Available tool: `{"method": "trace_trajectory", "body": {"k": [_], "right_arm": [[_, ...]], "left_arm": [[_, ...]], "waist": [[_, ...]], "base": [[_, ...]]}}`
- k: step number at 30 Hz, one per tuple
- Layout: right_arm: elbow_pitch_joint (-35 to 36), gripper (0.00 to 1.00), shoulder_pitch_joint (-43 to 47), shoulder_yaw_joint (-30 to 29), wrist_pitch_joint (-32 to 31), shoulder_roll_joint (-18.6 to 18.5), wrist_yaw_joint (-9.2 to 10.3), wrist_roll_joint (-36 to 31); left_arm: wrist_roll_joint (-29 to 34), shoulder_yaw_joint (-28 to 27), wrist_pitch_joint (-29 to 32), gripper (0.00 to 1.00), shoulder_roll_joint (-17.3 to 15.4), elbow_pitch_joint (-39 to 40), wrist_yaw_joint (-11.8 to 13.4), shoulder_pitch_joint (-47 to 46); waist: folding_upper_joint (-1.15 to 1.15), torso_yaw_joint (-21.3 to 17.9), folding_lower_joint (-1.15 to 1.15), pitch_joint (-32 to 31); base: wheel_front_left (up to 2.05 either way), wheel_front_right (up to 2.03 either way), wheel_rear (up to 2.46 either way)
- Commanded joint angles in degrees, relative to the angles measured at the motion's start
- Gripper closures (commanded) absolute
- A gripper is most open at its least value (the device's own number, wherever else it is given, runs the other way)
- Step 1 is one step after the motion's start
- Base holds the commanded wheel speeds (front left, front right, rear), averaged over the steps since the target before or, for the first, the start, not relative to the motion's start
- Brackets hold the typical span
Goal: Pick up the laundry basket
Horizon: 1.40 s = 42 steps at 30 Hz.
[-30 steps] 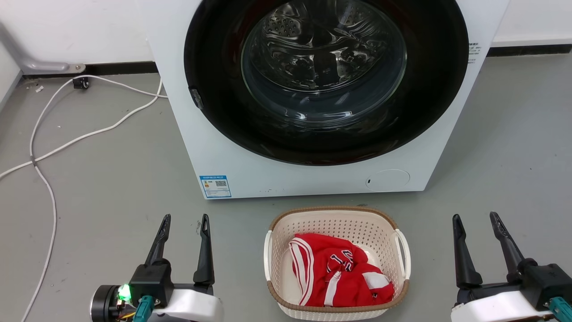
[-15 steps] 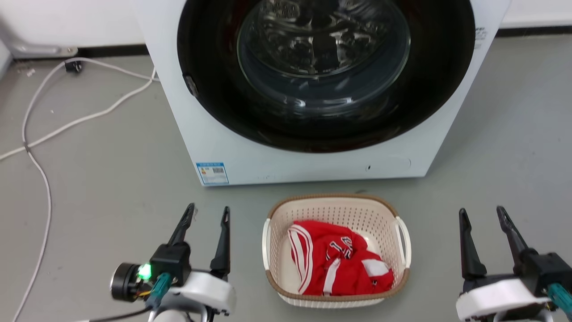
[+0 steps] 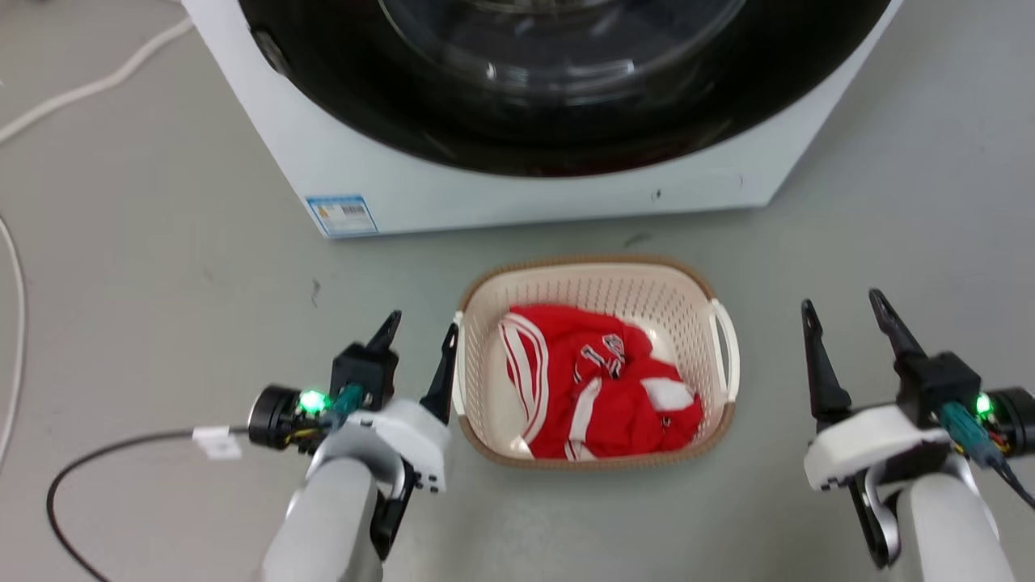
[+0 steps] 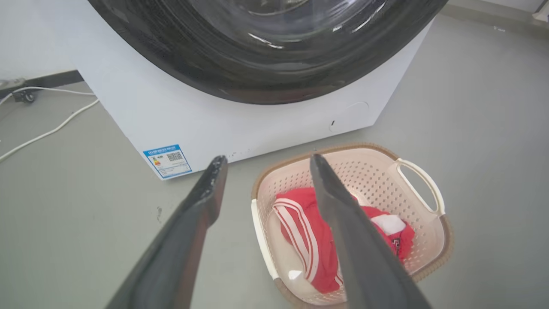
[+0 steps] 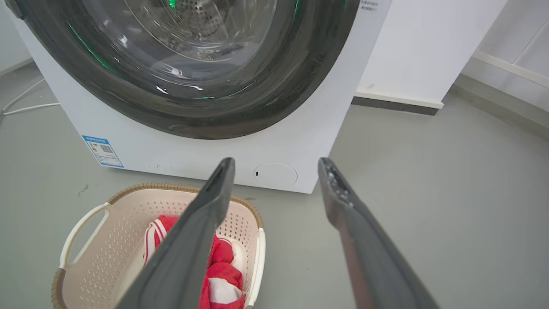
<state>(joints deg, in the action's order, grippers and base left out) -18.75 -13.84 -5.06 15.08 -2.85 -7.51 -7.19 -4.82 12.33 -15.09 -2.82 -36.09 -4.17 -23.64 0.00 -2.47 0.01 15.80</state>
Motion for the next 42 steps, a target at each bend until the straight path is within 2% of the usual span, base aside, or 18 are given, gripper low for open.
{"method": "trace_trajectory", "body": {"k": [1,10,18,28,42], "right_arm": [[-1.3,0.00,-1.9,0.1,0.1,-0.1,0.04,-0.9],[-15.0,0.00,-13.1,-0.3,0.1,0.0,0.04,-6.6],[-29.9,0.00,-23.6,-2.7,0.1,-0.2,0.04,-12.4],[-41.3,0.00,-34.3,-5.5,0.1,-0.1,0.05,-17.1],[-49.6,0.00,-42.3,-9.7,-0.3,-0.1,0.05,-22.0]], "left_arm": [[0.0,0.2,-0.1,0.00,-0.1,-2.6,-0.4,-2.1],[-1.4,2.1,1.3,0.00,-0.1,-21.9,-2.2,-17.0],[-3.9,3.1,5.6,0.00,-0.4,-32.3,-3.2,-26.9],[-6.7,6.1,9.8,0.00,-0.8,-35.9,-3.2,-33.7],[-9.7,10.7,10.7,0.00,-0.9,-36.9,-3.2,-38.5]], "waist": [[0.00,-1.0,-0.01,3.7],[0.00,-2.4,-0.01,12.9],[0.00,-2.4,-0.01,20.3],[0.00,-1.9,-0.01,28.0],[0.00,-0.3,-0.01,34.7]], "base": [[0.00,0.00,0.00],[0.00,0.00,0.00],[0.00,0.00,0.00],[0.00,0.00,0.00],[0.00,0.00,0.00]]}}
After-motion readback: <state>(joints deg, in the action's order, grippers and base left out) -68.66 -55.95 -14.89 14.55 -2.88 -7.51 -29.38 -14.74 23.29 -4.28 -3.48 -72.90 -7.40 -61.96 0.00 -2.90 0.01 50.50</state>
